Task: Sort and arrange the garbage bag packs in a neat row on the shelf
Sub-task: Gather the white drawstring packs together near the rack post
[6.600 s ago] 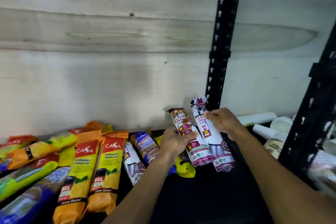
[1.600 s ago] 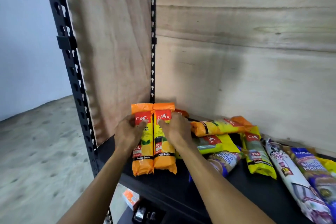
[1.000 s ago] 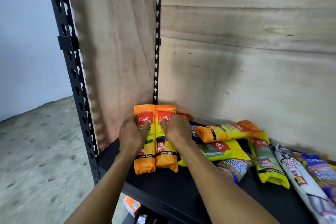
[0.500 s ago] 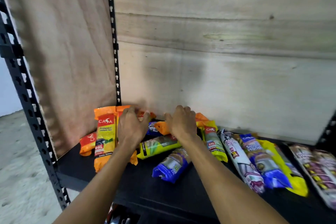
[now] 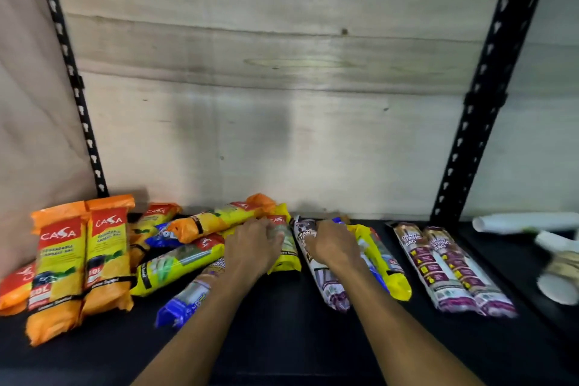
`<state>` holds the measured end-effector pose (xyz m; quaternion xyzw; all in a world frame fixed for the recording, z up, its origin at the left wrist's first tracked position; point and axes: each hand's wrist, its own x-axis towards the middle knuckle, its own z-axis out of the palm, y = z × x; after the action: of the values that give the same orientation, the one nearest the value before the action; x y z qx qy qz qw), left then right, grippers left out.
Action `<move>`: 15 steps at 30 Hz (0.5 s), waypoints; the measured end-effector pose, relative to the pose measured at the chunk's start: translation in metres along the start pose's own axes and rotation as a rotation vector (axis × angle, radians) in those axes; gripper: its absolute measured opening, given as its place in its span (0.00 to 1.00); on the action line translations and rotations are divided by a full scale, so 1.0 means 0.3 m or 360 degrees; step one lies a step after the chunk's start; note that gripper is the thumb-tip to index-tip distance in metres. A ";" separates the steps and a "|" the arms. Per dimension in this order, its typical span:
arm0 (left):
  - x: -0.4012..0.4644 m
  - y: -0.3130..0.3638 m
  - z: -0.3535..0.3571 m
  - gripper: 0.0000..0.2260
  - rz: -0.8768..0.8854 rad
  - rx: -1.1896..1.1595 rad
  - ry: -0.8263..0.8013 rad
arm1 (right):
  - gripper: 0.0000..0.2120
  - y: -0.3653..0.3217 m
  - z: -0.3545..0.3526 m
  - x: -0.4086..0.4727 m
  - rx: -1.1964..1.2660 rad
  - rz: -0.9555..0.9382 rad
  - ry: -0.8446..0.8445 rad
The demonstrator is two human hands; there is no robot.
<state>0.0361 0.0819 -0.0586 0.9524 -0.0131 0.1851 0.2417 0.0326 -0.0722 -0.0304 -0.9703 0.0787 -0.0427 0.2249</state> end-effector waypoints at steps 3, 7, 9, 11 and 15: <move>-0.007 -0.011 0.026 0.14 0.0074 0.0157 -0.0107 | 0.16 0.008 -0.001 0.007 -0.0099 -0.0021 -0.0041; -0.014 -0.040 0.030 0.14 0.0101 0.0154 -0.0141 | 0.15 -0.012 0.001 0.024 -0.0194 -0.0041 -0.0115; -0.013 -0.045 0.023 0.14 0.0099 0.0116 -0.0145 | 0.15 -0.024 0.003 0.031 -0.0213 -0.0060 -0.0179; -0.012 -0.047 0.018 0.13 0.0085 0.0070 -0.0154 | 0.20 -0.033 0.004 0.035 -0.0246 -0.0057 -0.0239; -0.014 -0.044 0.011 0.13 0.0071 0.0042 -0.0159 | 0.19 -0.040 0.010 0.045 -0.0284 -0.0037 -0.0247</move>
<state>0.0349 0.0916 -0.0687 0.9630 -0.0441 0.1429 0.2241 0.0478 -0.0626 -0.0272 -0.9877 0.0532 0.0370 0.1426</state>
